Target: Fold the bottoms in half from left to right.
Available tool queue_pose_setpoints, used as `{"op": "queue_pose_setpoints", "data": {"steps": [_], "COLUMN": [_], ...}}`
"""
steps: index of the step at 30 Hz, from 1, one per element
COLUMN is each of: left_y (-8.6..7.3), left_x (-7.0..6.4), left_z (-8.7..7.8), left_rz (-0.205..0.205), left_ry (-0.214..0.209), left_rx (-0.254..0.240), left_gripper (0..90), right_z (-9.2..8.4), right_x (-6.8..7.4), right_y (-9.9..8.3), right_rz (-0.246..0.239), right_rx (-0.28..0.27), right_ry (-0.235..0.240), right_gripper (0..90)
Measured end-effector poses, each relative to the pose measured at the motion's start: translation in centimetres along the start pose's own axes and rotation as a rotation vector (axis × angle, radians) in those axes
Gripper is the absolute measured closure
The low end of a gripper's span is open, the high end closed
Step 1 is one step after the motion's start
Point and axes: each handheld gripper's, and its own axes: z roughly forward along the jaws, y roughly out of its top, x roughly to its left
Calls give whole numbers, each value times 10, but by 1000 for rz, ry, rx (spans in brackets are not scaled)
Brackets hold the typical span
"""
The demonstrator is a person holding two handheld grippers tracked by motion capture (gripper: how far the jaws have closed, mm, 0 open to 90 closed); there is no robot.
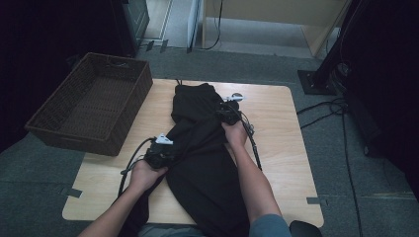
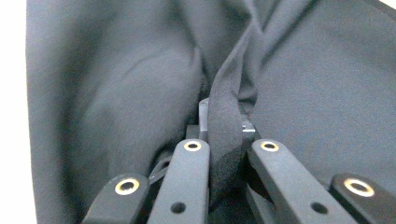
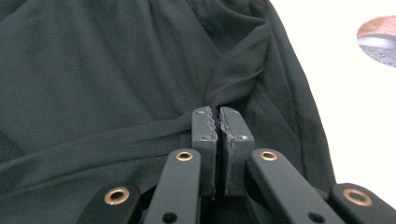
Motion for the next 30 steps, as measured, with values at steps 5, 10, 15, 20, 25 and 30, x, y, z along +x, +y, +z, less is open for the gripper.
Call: {"op": "queue_pose_setpoints", "data": {"steps": [5,10,15,20,25,30], "left_y": [6,24,33,36,50,57], "left_x": [-2,-31,-44,-28,4,26], "left_z": [-15,-35,-22,-35,-37,-21], "left_rz": [-26,0,3,9,-14,-43], "left_ry": [-55,-150,-188,-157,-117,-95], "left_rx": [-32,-137,-98,-109,-102,-111], "left_gripper": [880,881,630,514,488,486], "right_z": [-3,-23,-21,-40,-55,-61], "right_x": [3,2,0,9,24,42], "right_y": [6,28,26,19,1,-25], "right_rz": [29,-14,-11,-66,-79,-96], "right_rx": [-50,-166,-122,-124,-82,-58], "right_ry": [53,-4,-41,-12,48,85], "right_gripper": [863,840,650,590,532,470]}}
